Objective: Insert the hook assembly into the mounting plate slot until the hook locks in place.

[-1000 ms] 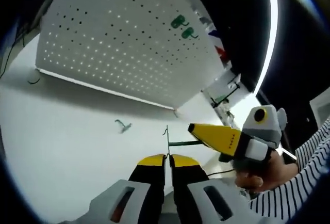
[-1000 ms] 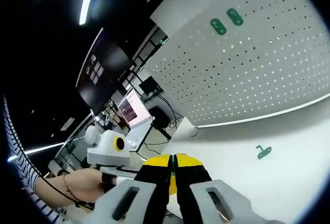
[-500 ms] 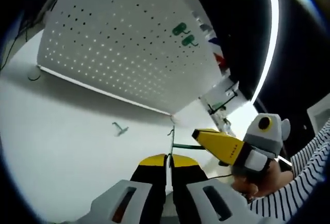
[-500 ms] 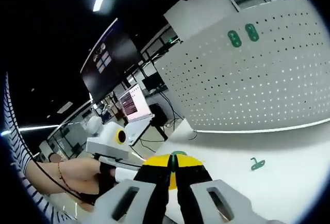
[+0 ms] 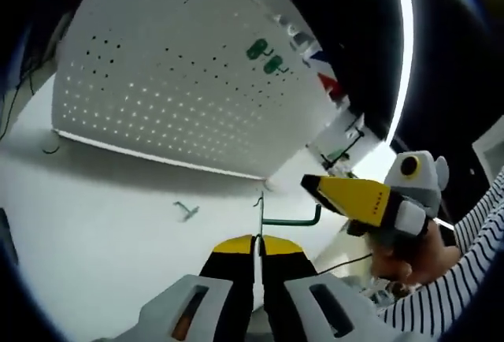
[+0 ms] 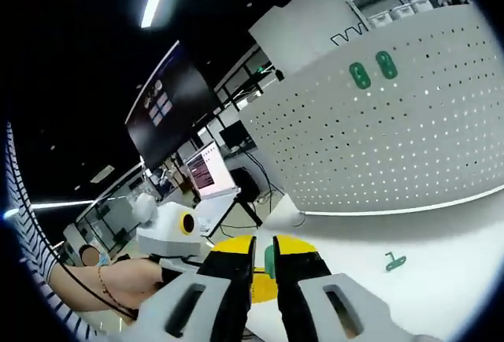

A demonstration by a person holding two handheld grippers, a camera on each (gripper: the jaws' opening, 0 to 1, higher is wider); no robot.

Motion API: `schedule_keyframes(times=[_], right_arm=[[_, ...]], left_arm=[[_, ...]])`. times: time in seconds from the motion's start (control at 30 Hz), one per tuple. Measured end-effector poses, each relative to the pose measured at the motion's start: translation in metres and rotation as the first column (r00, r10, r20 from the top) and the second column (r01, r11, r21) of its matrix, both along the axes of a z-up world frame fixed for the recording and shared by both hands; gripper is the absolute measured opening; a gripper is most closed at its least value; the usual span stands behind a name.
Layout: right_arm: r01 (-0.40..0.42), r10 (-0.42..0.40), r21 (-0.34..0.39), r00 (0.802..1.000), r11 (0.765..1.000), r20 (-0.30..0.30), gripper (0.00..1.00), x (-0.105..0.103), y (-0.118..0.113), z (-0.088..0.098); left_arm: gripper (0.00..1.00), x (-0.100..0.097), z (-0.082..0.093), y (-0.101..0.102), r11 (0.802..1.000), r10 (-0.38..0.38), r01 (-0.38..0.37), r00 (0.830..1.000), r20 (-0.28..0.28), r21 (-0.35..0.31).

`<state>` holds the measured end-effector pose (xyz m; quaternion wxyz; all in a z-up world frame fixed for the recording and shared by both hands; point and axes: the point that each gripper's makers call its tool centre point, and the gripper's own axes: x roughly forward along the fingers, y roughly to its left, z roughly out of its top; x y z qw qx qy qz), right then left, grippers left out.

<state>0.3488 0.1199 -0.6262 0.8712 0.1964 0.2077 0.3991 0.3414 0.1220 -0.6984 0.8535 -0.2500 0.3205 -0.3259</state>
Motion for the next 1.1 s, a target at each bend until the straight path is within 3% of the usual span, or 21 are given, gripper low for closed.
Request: schedule_keyframes(times=[0.13,0.23,0.37,0.47,0.67,0.8,1.1], right_arm=[[0.012,-0.011,-0.031,1.0,0.999,0.028,0.08,0.004,-0.008,0.002],[0.021,-0.021,-0.028,1.0,0.999,-0.01,0.08,0.003,-0.014,-0.003],[-0.006,0.006,-0.056,1.0,0.998,0.0,0.08,-0.006,-0.01,-0.006],[-0.017,0.017,-0.06,1.0,0.998,-0.002,0.08,-0.009,-0.006,-0.009],[-0.017,0.017,-0.057,1.0,0.998,0.002,0.09,-0.011,-0.002,-0.01],[-0.017,0.019,-0.065,1.0,0.998,0.024,0.08,-0.01,0.002,-0.009],[-0.033,0.035,-0.06,0.999,0.998,0.031,0.06,-0.007,0.01,-0.007]], left_arm=[[0.01,0.005,0.005,0.006,0.998,0.007,-0.012,0.997,0.071,0.07],[0.01,0.007,0.008,0.009,0.994,0.006,-0.016,0.995,0.102,0.104],[0.01,0.009,0.016,0.009,0.995,0.006,-0.022,0.989,0.15,0.102],[0.01,0.01,0.019,0.007,0.987,-0.025,-0.01,0.976,0.215,0.162],[0.01,0.011,0.029,0.002,0.987,-0.008,-0.032,0.968,0.249,0.157],[0.01,0.01,0.029,0.001,0.978,-0.035,-0.024,0.961,0.276,0.209],[0.01,0.009,0.037,0.004,0.976,-0.027,-0.045,0.945,0.325,0.213]])
